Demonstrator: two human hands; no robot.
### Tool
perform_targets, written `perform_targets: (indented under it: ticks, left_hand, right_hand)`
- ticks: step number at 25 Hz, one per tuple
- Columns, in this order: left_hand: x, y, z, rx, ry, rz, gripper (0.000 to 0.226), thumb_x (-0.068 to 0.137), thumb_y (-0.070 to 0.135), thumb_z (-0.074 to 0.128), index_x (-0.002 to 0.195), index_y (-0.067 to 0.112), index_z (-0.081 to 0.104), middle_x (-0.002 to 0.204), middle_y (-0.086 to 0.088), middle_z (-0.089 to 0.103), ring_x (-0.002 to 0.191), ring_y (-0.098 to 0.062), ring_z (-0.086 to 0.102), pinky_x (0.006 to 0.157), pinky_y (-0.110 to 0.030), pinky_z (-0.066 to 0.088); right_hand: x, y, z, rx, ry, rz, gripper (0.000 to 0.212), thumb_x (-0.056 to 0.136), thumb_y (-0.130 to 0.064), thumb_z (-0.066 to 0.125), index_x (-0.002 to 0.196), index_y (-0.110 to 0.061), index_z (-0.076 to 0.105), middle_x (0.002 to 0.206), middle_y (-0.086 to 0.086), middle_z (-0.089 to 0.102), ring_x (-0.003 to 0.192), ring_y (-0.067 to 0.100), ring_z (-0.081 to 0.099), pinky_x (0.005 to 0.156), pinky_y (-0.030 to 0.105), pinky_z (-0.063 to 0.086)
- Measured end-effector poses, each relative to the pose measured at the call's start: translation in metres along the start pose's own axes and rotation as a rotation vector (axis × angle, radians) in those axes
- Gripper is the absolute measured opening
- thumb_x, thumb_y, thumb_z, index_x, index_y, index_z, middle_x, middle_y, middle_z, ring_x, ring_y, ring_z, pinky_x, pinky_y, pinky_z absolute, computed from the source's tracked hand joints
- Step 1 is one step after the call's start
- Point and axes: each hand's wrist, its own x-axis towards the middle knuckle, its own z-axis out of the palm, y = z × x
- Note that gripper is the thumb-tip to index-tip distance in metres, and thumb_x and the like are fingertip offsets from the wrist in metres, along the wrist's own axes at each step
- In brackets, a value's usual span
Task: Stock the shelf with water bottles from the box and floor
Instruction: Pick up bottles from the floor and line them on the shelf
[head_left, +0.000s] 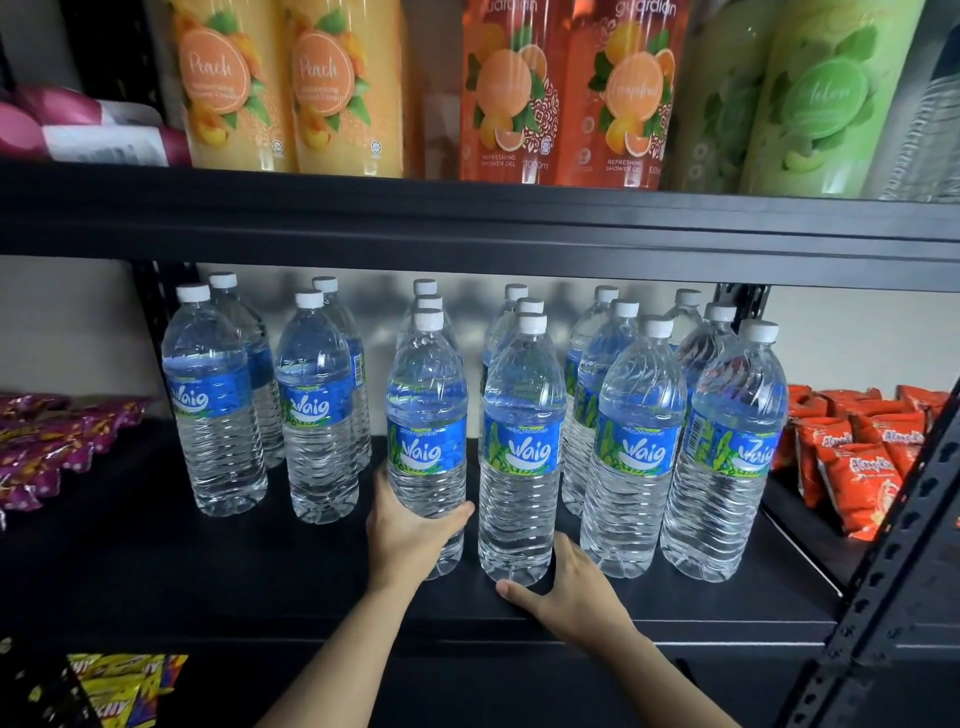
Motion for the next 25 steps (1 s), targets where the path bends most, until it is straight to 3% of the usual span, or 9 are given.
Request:
perform_targets:
  ticks: [6,10,12,15,17,19,22,25]
  left_hand:
    - [0.000,-0.009,0.001,0.030,-0.030,0.019,0.090,0.059,0.030,0.093,0.134,0.023,0.044,0.119,0.011,0.056,0.110,-0.010,0.054,0.093,-0.024,0.040]
    - [-0.028,-0.026,0.013,0.146,0.027,-0.027,0.097,0.070,0.035,0.086,0.145,0.000,0.034,0.146,-0.020,0.040,0.138,-0.034,0.036,0.114,-0.046,0.032]
    - [-0.059,-0.027,0.022,0.192,0.149,0.023,0.080,0.080,0.022,0.078,0.141,-0.006,0.035,0.142,-0.028,0.041,0.134,-0.042,0.036,0.112,-0.047,0.029]
    - [-0.116,-0.032,0.040,0.196,0.284,0.279,0.056,0.080,0.015,0.065,0.126,-0.013,0.047,0.126,-0.028,0.049,0.113,-0.045,0.046,0.100,-0.049,0.034]
    - [-0.156,-0.033,0.057,0.137,0.170,0.418,0.044,0.081,0.016,0.057,0.116,-0.010,0.052,0.112,-0.020,0.054,0.097,-0.039,0.050,0.089,-0.046,0.042]
    - [-0.193,-0.036,0.080,0.097,-0.047,0.442,0.033,0.081,0.018,0.052,0.111,0.003,0.053,0.099,-0.007,0.055,0.089,-0.028,0.051,0.083,-0.036,0.043]
    - [-0.243,-0.048,0.114,0.169,-0.339,0.357,0.029,0.079,0.006,0.062,0.106,0.013,0.056,0.093,0.006,0.051,0.086,-0.020,0.052,0.079,-0.022,0.037]
    - [-0.299,-0.067,0.147,0.324,-0.687,0.106,0.031,0.082,0.003,0.068,0.109,0.014,0.057,0.100,0.006,0.050,0.100,-0.023,0.054,0.079,-0.017,0.028]
  right_hand:
    - [-0.006,-0.003,-0.001,0.036,0.037,-0.029,0.079,0.068,-0.074,0.063,0.131,-0.031,0.042,0.129,-0.013,0.054,0.126,0.008,0.048,0.103,0.024,0.039]
    - [-0.027,0.005,-0.003,0.024,0.102,0.013,0.095,0.071,-0.073,0.063,0.146,-0.020,0.037,0.142,-0.013,0.051,0.134,0.008,0.044,0.110,0.022,0.034]
    - [-0.048,0.017,-0.008,0.051,0.118,-0.015,0.084,0.078,-0.064,0.064,0.145,-0.019,0.040,0.140,-0.014,0.052,0.133,0.005,0.044,0.111,0.017,0.031]
    - [-0.087,0.040,-0.022,0.085,0.158,-0.052,0.055,0.088,-0.045,0.062,0.136,-0.023,0.049,0.131,-0.019,0.056,0.124,-0.005,0.048,0.109,0.016,0.034]
    - [-0.113,0.061,-0.034,0.091,0.216,-0.047,0.043,0.090,-0.035,0.057,0.131,-0.025,0.053,0.127,-0.018,0.059,0.119,-0.006,0.051,0.105,0.017,0.038]
    - [-0.140,0.088,-0.046,0.054,0.250,0.007,0.035,0.091,-0.029,0.055,0.125,-0.024,0.057,0.121,-0.016,0.061,0.113,-0.003,0.055,0.100,0.016,0.041]
    - [-0.187,0.143,-0.057,0.063,0.230,0.204,0.030,0.090,-0.022,0.056,0.120,-0.026,0.060,0.113,-0.016,0.062,0.103,-0.004,0.058,0.090,0.016,0.046]
    - [-0.255,0.210,-0.062,0.051,0.193,0.421,0.028,0.089,-0.018,0.055,0.114,-0.030,0.060,0.105,-0.019,0.060,0.093,-0.011,0.055,0.082,0.009,0.043]
